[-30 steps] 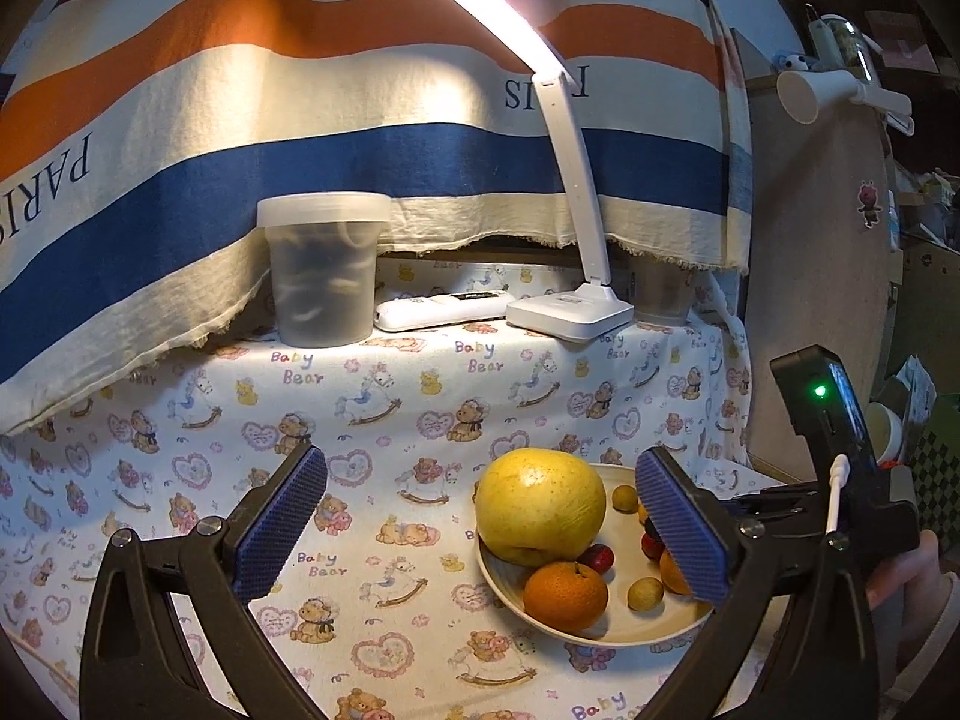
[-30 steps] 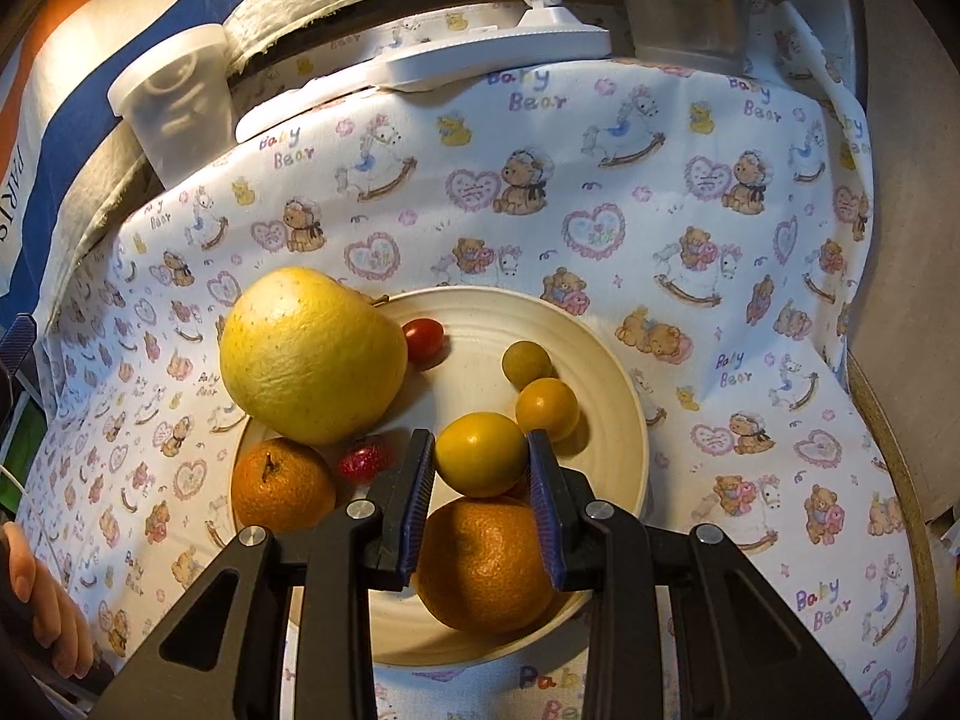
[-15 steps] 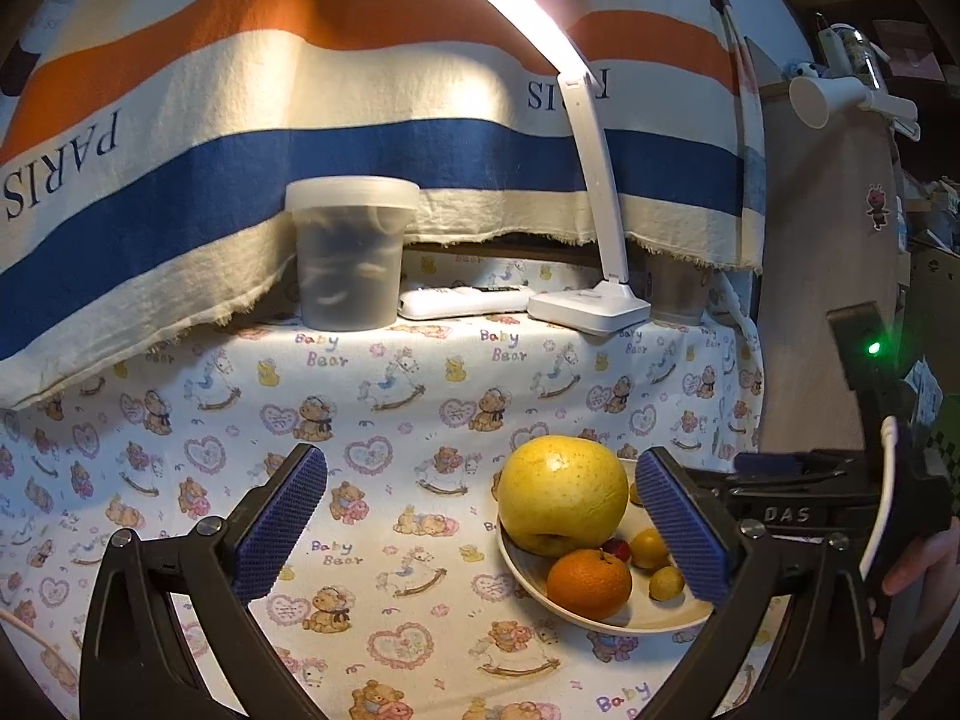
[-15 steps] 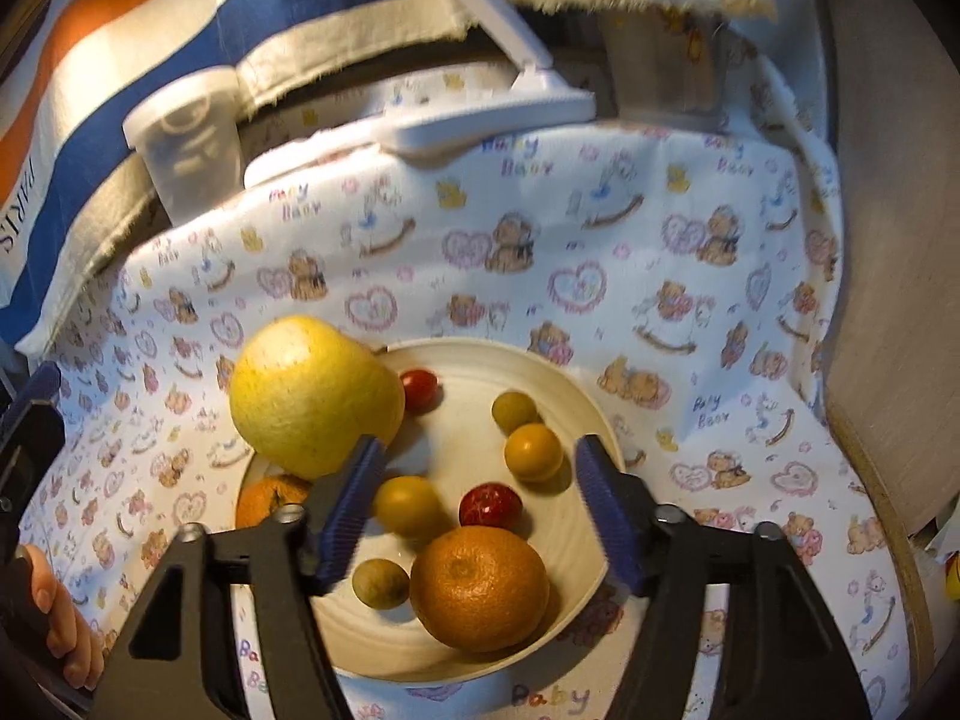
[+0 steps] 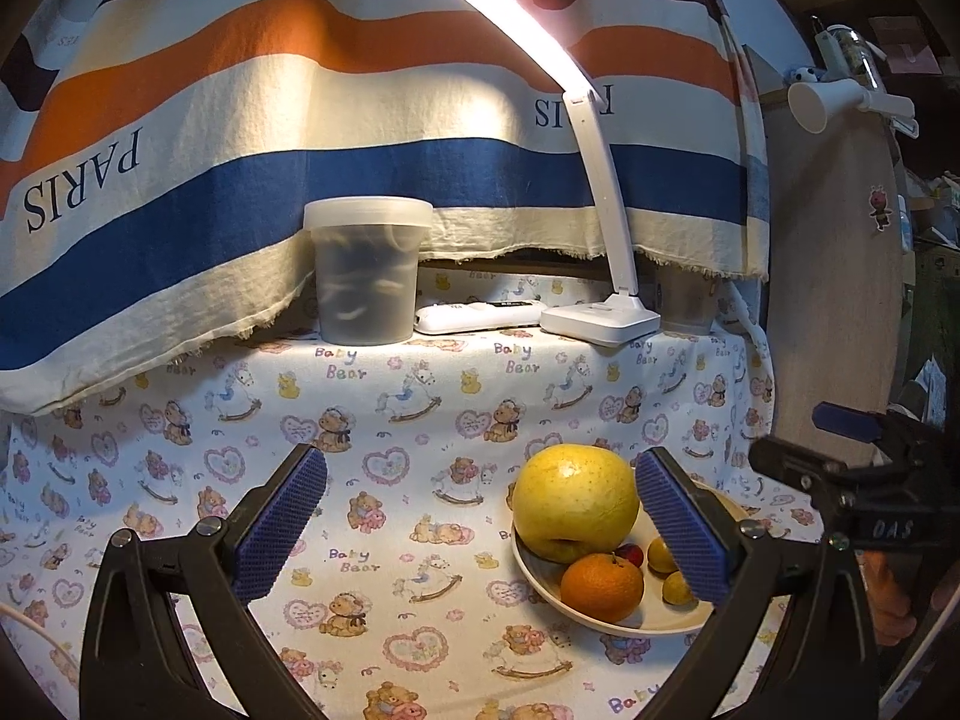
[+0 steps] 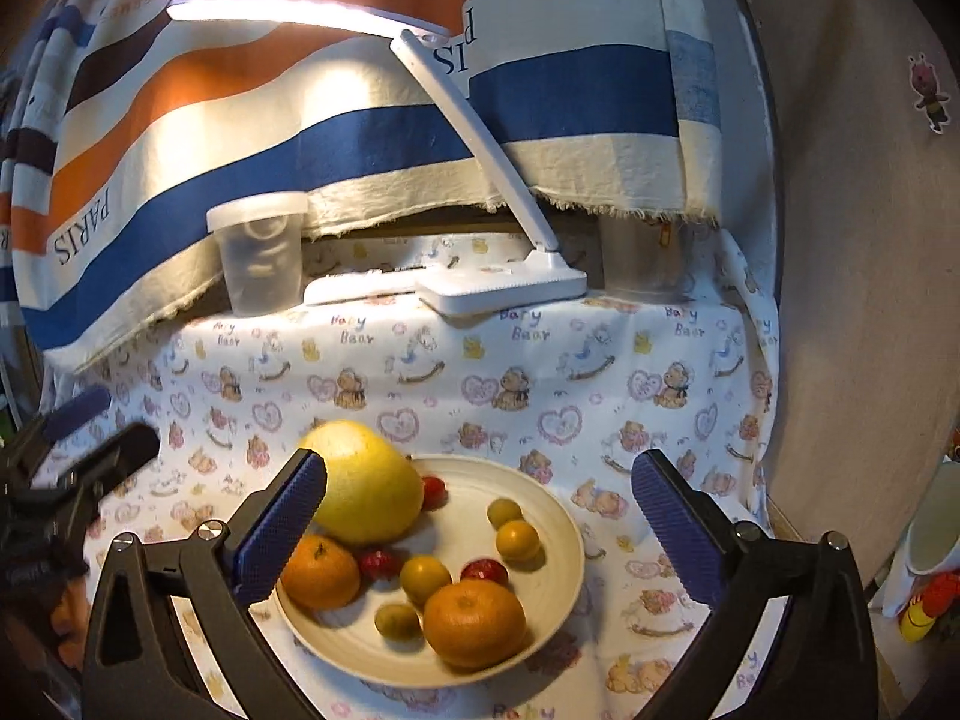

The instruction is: Organize fruits

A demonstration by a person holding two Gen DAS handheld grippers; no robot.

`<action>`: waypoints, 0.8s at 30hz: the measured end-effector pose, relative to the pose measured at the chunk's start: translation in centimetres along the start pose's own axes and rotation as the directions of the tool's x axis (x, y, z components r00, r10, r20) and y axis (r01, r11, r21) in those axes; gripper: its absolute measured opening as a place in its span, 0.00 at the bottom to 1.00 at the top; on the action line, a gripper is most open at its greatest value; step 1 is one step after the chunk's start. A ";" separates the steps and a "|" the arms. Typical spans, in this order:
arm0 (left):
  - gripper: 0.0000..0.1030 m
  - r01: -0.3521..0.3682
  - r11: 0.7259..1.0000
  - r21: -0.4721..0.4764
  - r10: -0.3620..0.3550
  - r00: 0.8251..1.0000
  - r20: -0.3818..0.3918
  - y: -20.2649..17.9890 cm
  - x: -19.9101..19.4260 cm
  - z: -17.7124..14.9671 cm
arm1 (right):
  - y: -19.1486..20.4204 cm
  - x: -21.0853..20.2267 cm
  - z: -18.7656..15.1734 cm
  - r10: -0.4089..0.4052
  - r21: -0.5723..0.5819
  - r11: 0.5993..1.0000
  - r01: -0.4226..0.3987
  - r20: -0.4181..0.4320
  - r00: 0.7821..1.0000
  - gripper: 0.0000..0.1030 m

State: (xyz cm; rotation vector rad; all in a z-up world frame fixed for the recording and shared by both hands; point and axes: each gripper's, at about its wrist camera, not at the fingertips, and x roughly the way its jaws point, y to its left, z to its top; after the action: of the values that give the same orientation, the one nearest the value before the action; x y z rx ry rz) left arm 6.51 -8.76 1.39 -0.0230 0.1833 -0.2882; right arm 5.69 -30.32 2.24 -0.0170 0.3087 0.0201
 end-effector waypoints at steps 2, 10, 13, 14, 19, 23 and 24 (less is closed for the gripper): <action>0.99 0.005 1.000 -0.001 -0.005 1.000 -0.016 -0.1 0.2 -0.1 | 0.0 -0.6 -0.7 -0.015 -0.026 1.000 0.016 0.018 1.000 0.99; 0.99 -0.001 1.000 0.004 0.001 0.998 -0.069 -0.4 1.1 -0.4 | -0.1 -0.9 -1.3 0.017 -0.016 1.000 -0.016 0.025 1.000 0.99; 0.99 -0.025 1.000 0.015 0.027 0.994 -0.103 -0.5 1.8 -0.5 | 0.1 -1.3 -1.3 0.003 -0.022 1.000 -0.002 0.043 0.999 0.99; 0.99 -0.035 0.999 0.019 0.037 0.993 -0.108 -0.5 1.9 -0.6 | 0.2 -1.3 -1.3 -0.009 -0.022 1.000 0.010 0.039 0.999 0.99; 0.99 -0.052 0.998 0.024 0.055 0.992 -0.110 -0.6 1.9 -0.6 | -0.3 -1.3 -1.3 -0.029 0.003 1.000 0.029 0.036 0.999 0.99; 0.99 -0.061 0.998 0.020 0.063 0.992 -0.109 -0.4 1.8 -0.6 | 0.0 -1.3 -1.3 -0.029 -0.008 1.000 0.029 0.040 0.999 0.99; 0.99 -0.061 0.998 0.021 0.063 0.992 -0.109 -0.4 1.8 -0.6 | 0.0 -1.3 -1.3 -0.029 -0.010 1.000 0.029 0.039 0.999 0.99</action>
State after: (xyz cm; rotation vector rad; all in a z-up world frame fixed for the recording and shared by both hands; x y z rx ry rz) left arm 8.02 -9.68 0.50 0.0157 0.2896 -0.2296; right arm 4.05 -30.38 1.38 -0.0314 0.2692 -0.0069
